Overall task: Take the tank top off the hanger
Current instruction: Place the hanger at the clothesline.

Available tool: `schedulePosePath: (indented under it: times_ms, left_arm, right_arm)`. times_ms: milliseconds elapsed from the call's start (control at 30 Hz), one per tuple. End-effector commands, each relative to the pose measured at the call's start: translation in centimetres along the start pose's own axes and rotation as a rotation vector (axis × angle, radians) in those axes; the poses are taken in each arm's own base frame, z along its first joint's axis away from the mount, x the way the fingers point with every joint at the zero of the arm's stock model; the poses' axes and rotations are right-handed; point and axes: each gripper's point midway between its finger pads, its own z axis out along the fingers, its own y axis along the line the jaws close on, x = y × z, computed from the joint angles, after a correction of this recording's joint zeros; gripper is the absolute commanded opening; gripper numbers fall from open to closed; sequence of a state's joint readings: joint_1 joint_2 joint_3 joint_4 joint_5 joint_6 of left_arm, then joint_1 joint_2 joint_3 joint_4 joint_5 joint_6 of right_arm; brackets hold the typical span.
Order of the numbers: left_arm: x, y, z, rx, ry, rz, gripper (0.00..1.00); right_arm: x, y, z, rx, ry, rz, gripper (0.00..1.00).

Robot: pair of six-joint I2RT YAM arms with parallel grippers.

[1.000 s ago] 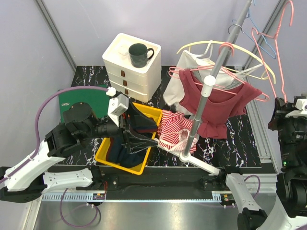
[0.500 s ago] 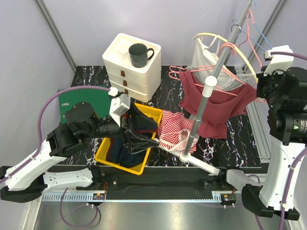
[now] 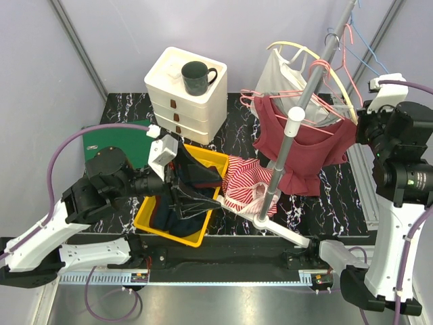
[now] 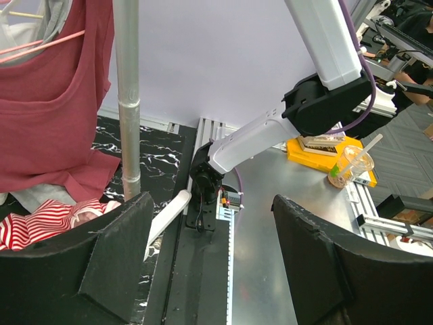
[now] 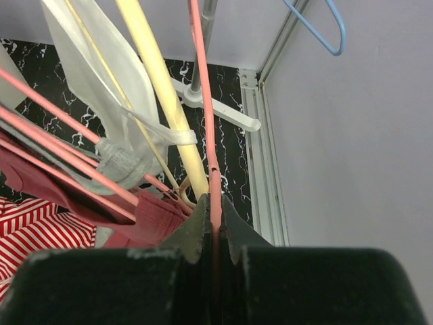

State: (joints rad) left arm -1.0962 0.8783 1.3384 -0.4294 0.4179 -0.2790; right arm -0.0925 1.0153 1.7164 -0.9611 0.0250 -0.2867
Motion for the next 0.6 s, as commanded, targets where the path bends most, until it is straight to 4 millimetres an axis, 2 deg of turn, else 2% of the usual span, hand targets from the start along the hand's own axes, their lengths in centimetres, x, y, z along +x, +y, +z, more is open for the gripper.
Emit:
schedulePosePath:
  times_ms: [0,133,233,433,567]
  left_arm:
    - [-0.5,-0.3,-0.3,0.008,-0.023,0.033,0.75]
    - [-0.4,0.1,-0.6,-0.017,-0.021,0.046,0.75]
    - [-0.3,0.5,-0.6,-0.034,-0.016,0.053,0.75]
    - [-0.2,0.9,-0.3,-0.047,-0.009,0.055,0.75]
    - [0.2,1.3,-0.1,-0.065,0.002,0.049,0.75]
  right_arm:
    - [-0.7,-1.1,1.4,0.057,-0.016,0.015,0.0]
    - [-0.6,-1.0,2.6,0.048,0.006,-0.013,0.0]
    - [-1.2,-0.9,3.6,0.027,0.004,-0.034,0.0]
    - [-3.3,0.2,6.4,-0.055,-0.03,-0.068,0.0]
    - [-5.8,-0.1,7.3,-0.056,-0.094,-0.054,0.0]
